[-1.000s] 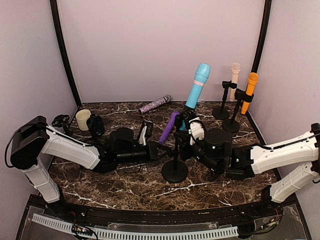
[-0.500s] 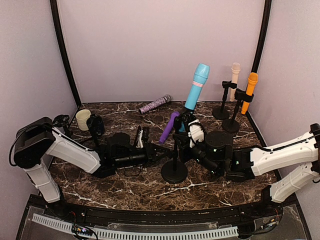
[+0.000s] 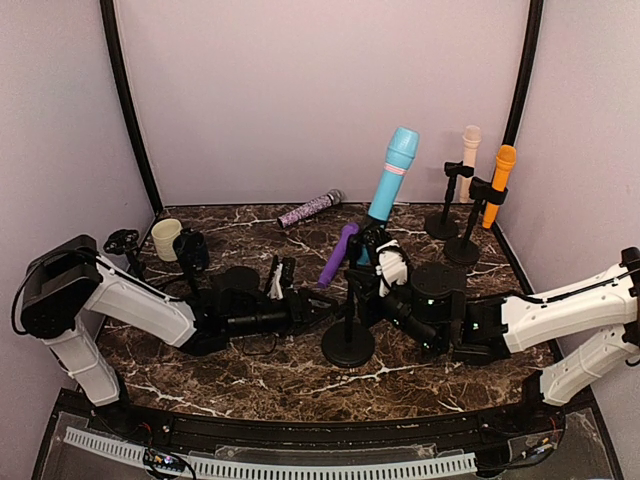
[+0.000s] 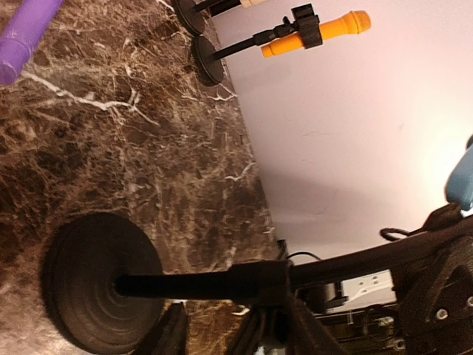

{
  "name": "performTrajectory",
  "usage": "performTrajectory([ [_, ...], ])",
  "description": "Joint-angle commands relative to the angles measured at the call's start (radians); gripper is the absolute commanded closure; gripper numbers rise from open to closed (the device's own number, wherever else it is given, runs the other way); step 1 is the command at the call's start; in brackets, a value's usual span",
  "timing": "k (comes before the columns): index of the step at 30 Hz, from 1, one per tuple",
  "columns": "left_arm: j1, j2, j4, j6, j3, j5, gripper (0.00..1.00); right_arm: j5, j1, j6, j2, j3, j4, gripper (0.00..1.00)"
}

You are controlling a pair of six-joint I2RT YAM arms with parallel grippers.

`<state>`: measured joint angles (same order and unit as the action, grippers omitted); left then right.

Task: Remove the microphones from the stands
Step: Unscrew the knob on the microphone stand.

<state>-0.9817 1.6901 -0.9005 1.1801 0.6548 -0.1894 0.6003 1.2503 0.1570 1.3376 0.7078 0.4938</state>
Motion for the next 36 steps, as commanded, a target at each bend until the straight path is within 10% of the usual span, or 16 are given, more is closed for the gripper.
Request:
performTrajectory([
  [1,0.016,-0.101,0.410,-0.253,0.082,0.085,0.48,0.026,0.005,0.019,-0.052,0.028,0.086,1.00],
  [6,0.017,-0.244,0.611,-0.510,0.156,0.206,0.40,0.028,0.006,0.021,-0.051,0.031,0.081,1.00],
  [17,-0.220,-0.312,0.467,-1.379,0.091,0.372,0.39,0.028,0.006,0.033,-0.051,0.038,0.074,1.00],
  [36,-0.304,-0.097,0.361,-1.703,0.171,0.630,0.39,0.022,0.006,0.034,-0.037,0.064,0.063,1.00],
])
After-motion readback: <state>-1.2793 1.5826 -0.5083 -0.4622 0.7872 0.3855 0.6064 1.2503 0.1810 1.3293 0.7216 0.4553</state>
